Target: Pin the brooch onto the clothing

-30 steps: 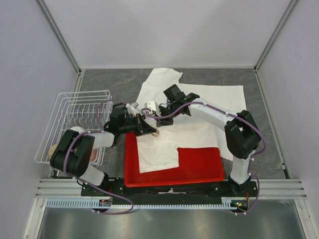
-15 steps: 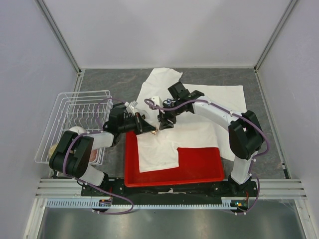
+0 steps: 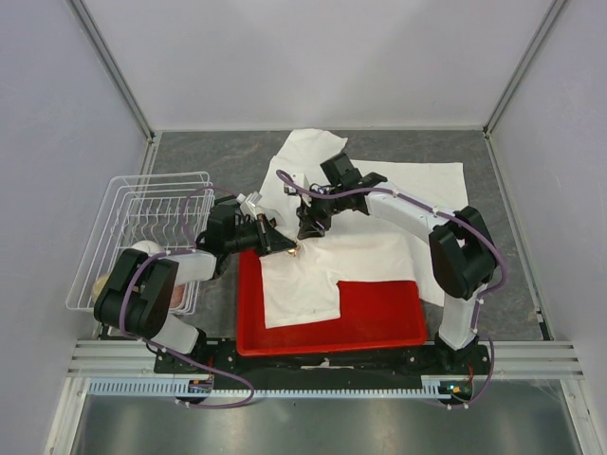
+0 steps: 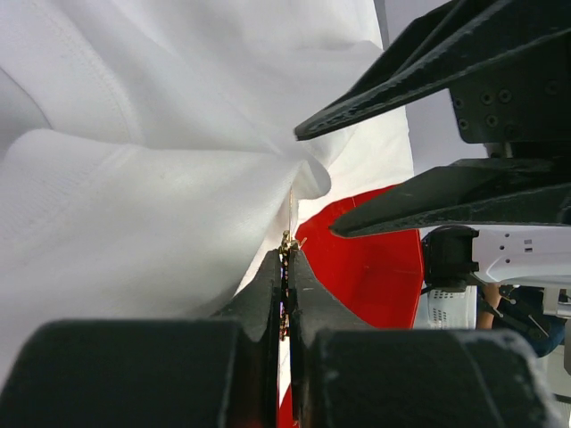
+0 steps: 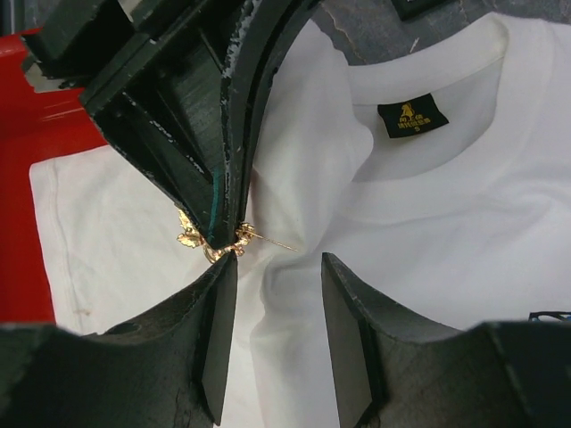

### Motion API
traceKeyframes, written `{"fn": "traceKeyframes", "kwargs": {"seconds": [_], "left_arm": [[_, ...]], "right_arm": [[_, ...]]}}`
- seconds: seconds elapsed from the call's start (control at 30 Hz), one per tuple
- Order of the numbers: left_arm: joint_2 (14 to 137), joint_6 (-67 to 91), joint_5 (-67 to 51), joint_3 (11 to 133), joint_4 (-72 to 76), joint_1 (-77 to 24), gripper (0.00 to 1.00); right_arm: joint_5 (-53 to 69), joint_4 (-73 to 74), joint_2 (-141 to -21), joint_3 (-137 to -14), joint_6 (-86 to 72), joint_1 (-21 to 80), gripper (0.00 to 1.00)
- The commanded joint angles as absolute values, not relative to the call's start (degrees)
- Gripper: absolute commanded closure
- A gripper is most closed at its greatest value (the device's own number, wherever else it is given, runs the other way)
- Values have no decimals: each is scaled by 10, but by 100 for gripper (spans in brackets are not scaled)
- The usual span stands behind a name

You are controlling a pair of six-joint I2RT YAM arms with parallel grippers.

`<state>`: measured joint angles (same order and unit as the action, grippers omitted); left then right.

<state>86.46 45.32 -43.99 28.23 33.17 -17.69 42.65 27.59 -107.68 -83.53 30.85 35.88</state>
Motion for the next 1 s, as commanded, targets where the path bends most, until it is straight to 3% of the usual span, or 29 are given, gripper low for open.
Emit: {"fn": "traceKeyframes", "kwargs": {"seconds": [0.0,0.07,0.17,0.27,0.3,0.4,0.97], "left_arm": [[853,430,-433,294,370,-174,98],[853,430,-432,294,370,-174,98],[853,431,-433,293,372,-174,98],[853,431,-432,291,372,-174,98],[854,431,-432,292,372,-173,98],[856,432,-429,296,374,-174,98],[871,430,-414,308,381,-180,98]], "right_arm": [[425,241,-1099,-827,281,366,50],[411,241,-1101,-823,293,366,50],[397,241,-1103,-816,305,365,58],[396,240,-1099,-808,314,366,72],[396,238,-1094,-806,316,365,83],[409,227,-1083,-797,326,366,99],[465,267,-1056,-779,415,394,100]]}}
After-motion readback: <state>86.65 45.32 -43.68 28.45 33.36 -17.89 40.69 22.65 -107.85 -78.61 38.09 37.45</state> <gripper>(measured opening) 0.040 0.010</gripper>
